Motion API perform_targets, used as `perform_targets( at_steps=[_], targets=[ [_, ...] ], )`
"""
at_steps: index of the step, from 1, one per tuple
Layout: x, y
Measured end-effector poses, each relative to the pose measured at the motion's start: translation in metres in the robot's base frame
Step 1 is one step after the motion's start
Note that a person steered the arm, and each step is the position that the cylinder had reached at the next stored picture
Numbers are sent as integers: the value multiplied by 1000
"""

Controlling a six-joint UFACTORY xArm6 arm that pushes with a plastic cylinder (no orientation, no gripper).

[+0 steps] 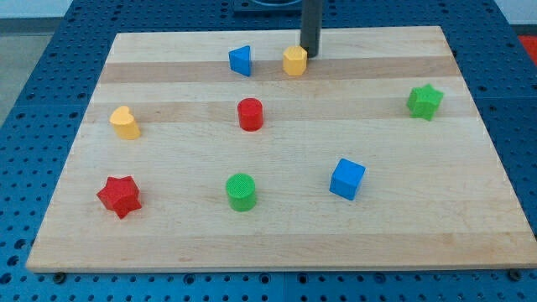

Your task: Slide the red circle below the yellow hexagon

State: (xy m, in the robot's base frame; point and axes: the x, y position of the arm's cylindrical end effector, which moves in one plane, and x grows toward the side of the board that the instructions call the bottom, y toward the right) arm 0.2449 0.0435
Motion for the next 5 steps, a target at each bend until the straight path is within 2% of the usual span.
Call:
perform_targets(
  at_steps=[1,3,4,5],
  targets=[
    [9,3],
    [184,61],
    [220,-38],
    [222,-104]
  ],
)
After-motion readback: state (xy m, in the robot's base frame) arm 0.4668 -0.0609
